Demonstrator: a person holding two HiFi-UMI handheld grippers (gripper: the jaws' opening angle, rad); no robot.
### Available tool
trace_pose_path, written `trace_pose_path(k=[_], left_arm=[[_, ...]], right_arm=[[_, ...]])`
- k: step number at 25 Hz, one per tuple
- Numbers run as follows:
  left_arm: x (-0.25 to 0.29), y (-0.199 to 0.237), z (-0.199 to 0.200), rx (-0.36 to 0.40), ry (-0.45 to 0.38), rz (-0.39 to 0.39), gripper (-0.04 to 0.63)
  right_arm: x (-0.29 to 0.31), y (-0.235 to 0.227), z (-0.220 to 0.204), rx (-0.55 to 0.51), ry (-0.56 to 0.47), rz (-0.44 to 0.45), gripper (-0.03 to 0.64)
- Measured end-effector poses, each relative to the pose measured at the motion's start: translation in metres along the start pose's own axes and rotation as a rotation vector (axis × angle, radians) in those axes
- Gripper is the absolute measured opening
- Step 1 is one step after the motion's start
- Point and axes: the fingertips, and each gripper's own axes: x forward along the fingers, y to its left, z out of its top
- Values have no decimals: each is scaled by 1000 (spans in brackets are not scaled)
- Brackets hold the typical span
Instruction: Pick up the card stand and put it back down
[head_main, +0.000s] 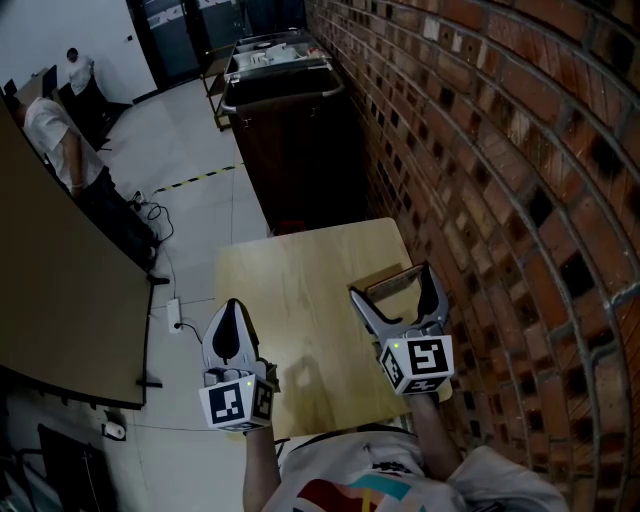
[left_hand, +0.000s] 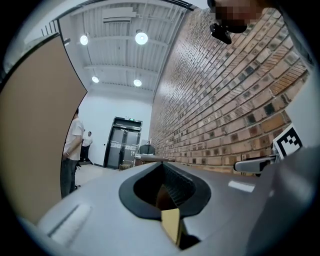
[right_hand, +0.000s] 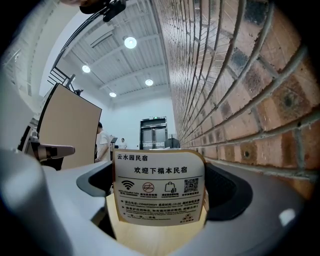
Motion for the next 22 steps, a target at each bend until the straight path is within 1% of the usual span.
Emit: trace_pose_path(k=[5,9,12,18,22], left_arm=[[-1,0,-1,-7,2,7,5],[-1,1,-6,-24,16,12,5],[-1,5,-9,-39,18,23,5],[3,9,-17,-38,48,25,5],[8,12,-23,-35,59,30,5]], right_arm=[[10,-2,-11,9,15,3,557],[33,-11,-32,-11,55,-13,556],[56,-18,-47,3,84,-23,556],[100,-32,-83,1,165,-44,556],[129,-41,-120,-10,243,-65,557]])
